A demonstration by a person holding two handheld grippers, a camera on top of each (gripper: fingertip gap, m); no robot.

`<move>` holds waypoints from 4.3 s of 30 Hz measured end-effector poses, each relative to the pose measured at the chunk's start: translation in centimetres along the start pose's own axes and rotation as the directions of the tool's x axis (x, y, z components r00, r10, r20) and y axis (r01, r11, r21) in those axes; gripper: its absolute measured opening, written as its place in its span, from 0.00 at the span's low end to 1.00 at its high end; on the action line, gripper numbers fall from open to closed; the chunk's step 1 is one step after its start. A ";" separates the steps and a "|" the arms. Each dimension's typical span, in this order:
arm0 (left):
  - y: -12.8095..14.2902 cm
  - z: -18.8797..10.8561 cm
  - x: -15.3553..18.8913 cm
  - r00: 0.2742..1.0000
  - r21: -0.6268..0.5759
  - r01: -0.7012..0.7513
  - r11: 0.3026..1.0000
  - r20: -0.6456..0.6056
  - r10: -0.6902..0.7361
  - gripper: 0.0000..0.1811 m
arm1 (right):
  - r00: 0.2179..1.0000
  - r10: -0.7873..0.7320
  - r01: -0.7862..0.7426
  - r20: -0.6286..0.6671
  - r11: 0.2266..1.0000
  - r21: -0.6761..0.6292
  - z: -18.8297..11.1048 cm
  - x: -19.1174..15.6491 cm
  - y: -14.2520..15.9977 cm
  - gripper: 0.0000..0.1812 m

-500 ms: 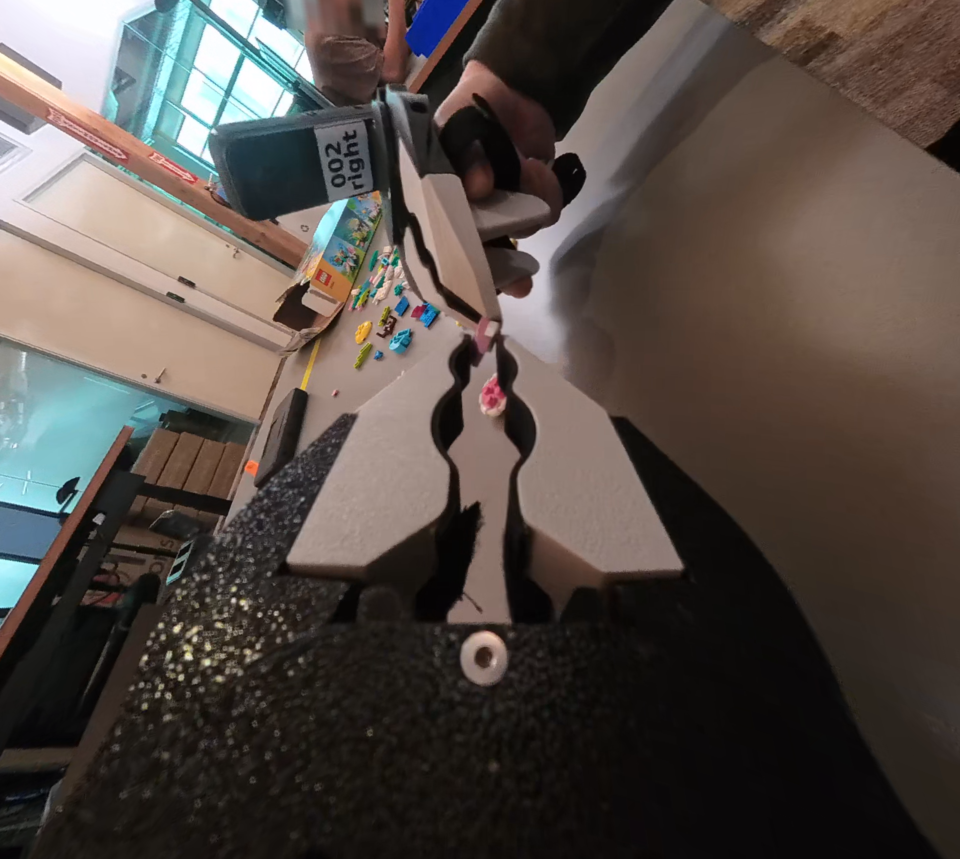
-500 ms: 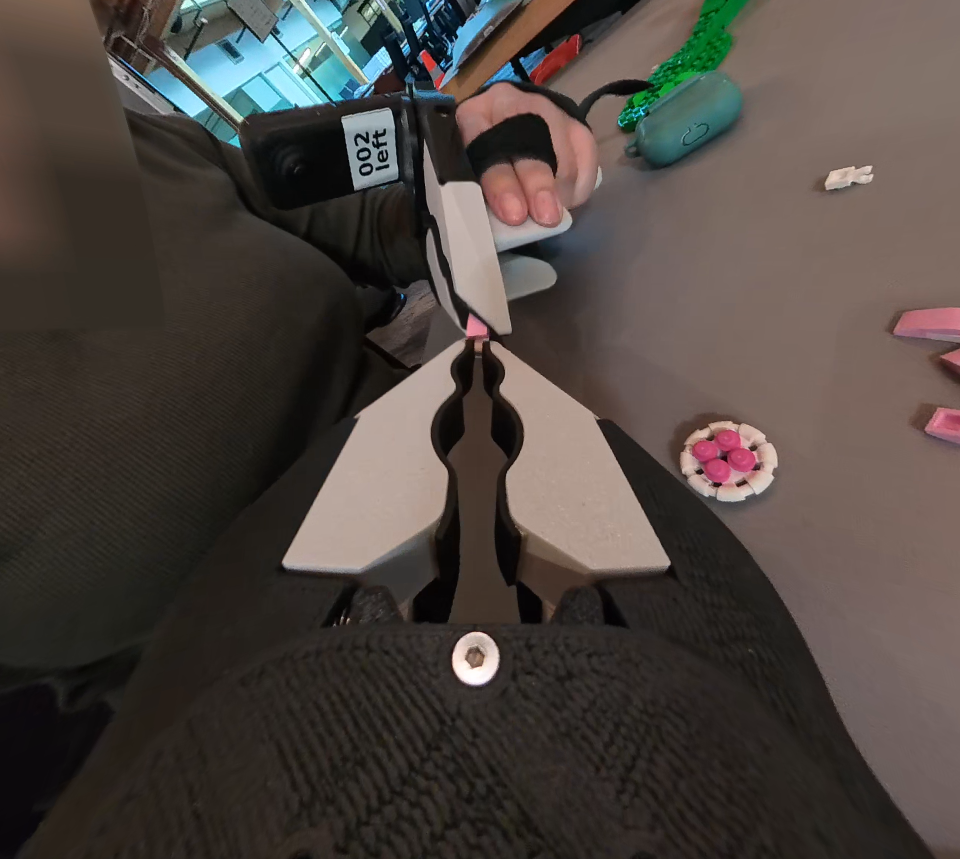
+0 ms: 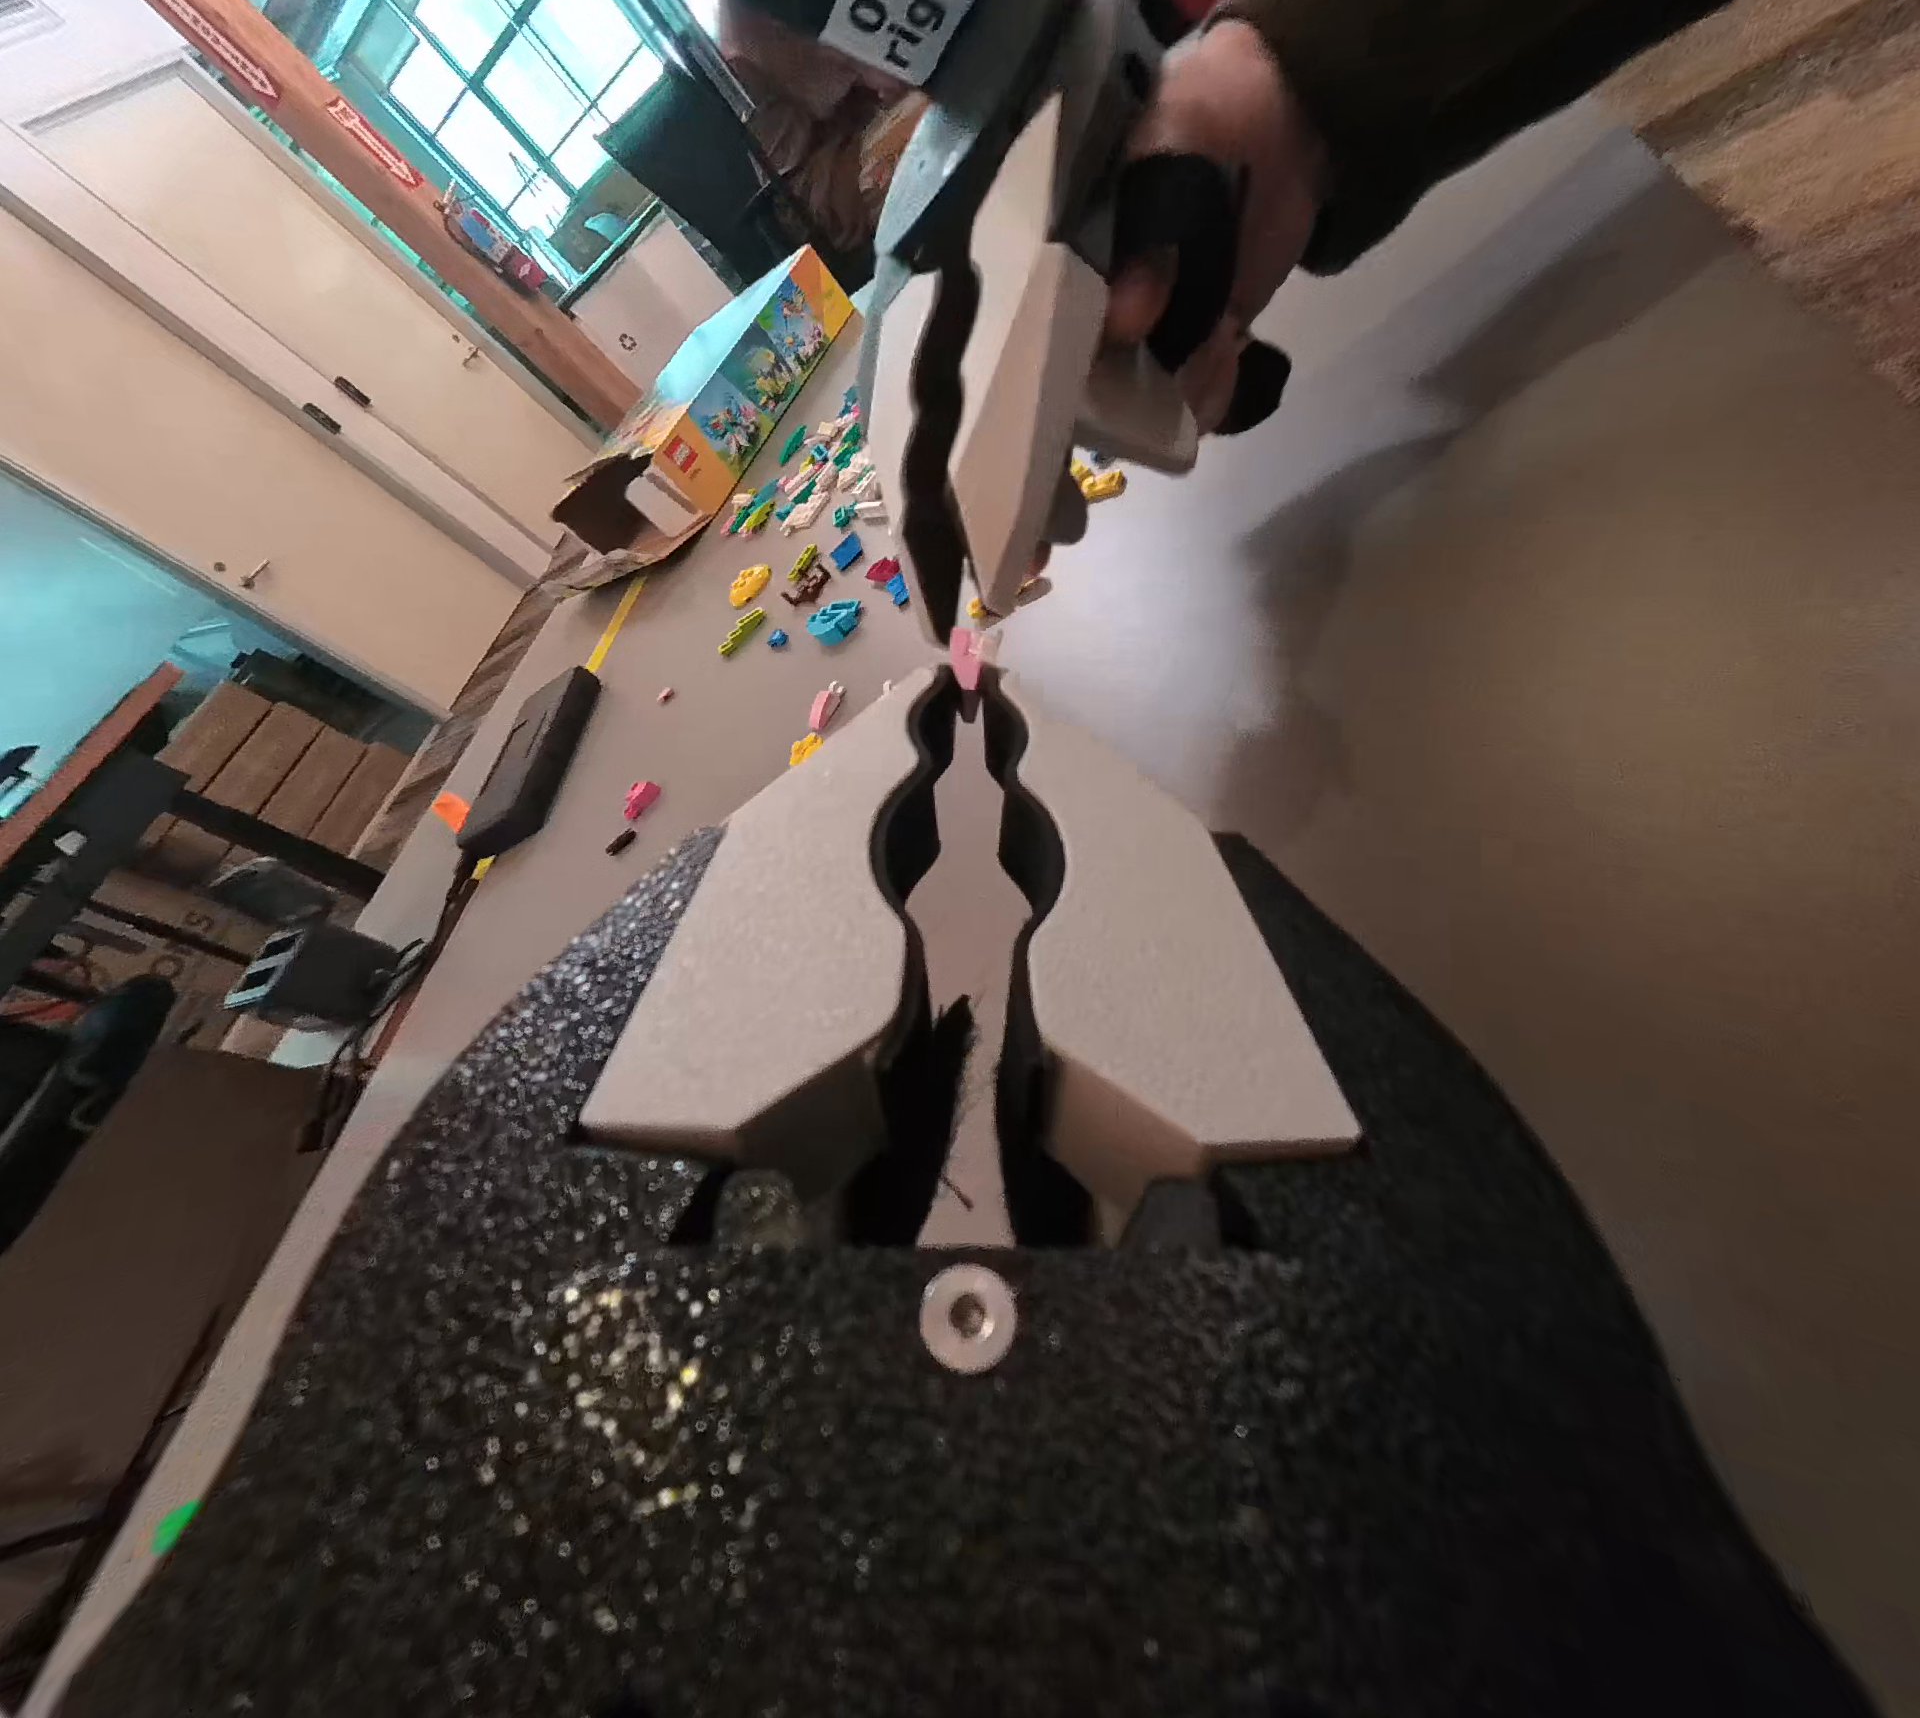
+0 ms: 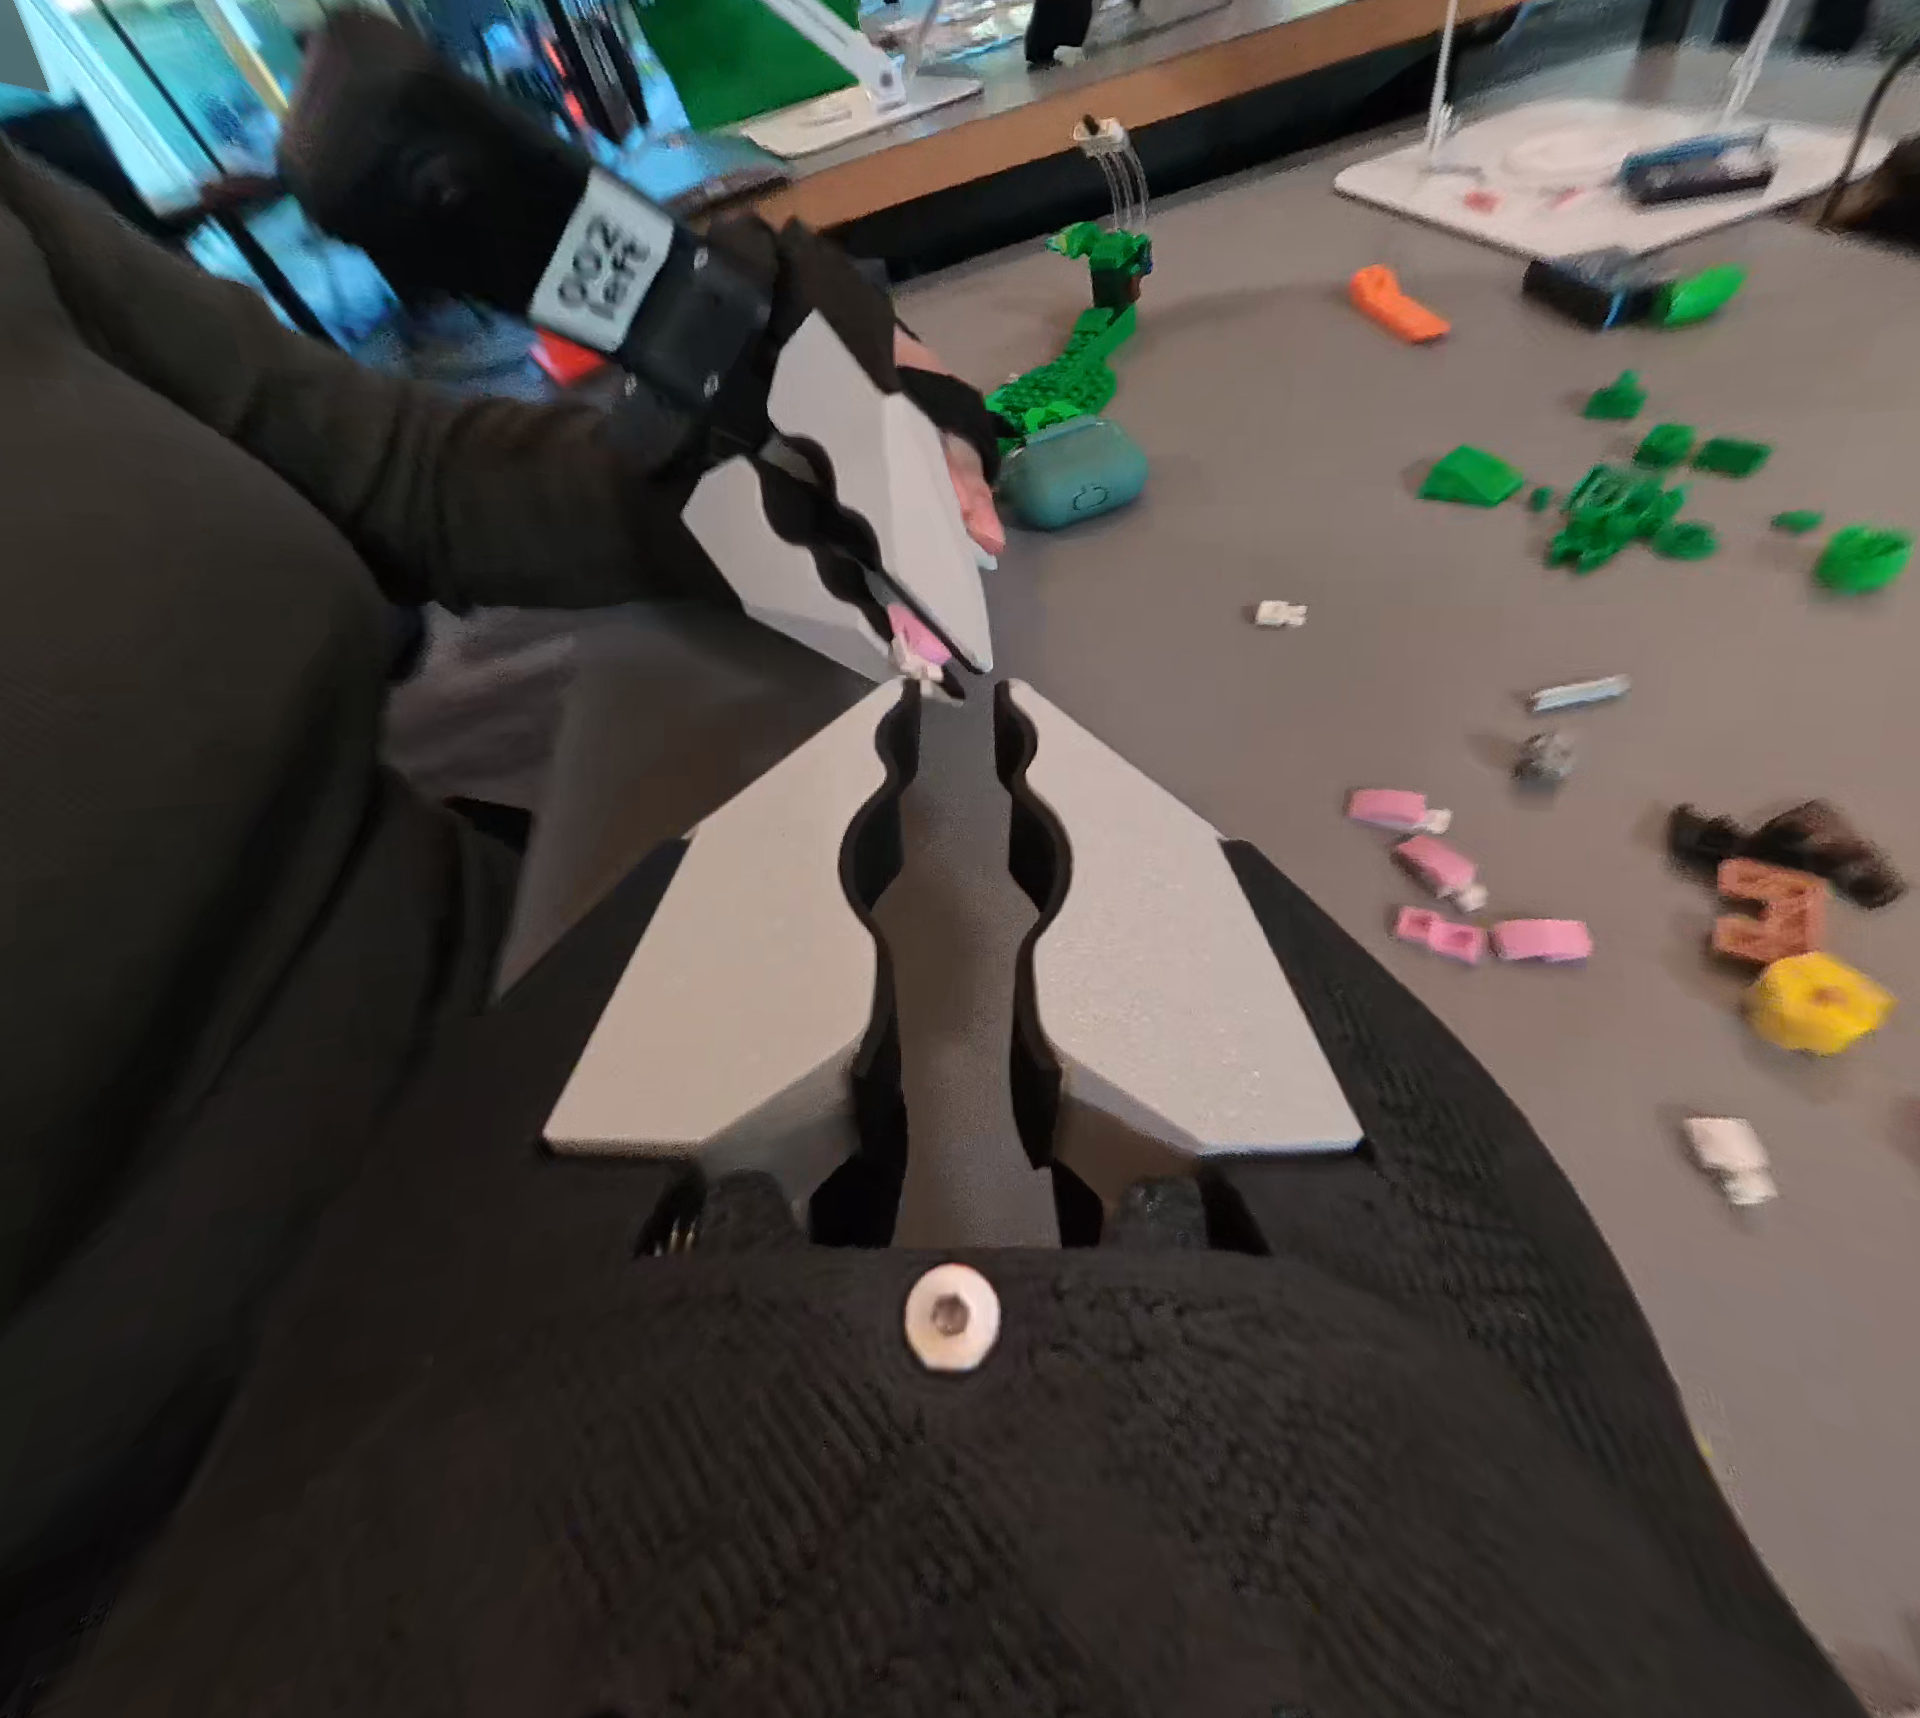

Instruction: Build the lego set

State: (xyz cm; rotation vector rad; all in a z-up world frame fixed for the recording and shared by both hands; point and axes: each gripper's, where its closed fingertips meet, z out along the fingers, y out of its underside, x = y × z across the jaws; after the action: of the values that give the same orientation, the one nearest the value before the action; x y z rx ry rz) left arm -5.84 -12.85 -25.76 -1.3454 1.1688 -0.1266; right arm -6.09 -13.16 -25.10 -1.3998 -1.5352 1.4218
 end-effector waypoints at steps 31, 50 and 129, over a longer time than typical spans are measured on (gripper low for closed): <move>0.0 -0.1 0.0 0.996 0.060 0.083 0.995 -0.020 -0.082 0.02 | 0.790 -0.606 0.560 -0.097 0.777 -0.288 1.0 -0.7 0.0 0.02; 0.3 -0.2 0.2 0.978 -0.024 -0.203 0.979 0.052 0.204 0.02 | 0.841 -0.534 0.477 -0.086 0.808 -0.347 1.2 -0.3 0.9 0.02; 0.3 -0.7 -0.7 0.966 -0.014 -0.241 0.970 0.096 0.242 0.02 | 0.687 0.645 -0.704 0.334 0.705 0.086 1.9 0.5 -0.4 0.01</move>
State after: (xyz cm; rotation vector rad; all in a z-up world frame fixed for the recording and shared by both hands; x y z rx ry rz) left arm -6.85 -12.76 -25.45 -1.1867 1.2401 0.1148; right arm -8.06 -13.19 -25.30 -1.7907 -0.9760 2.2438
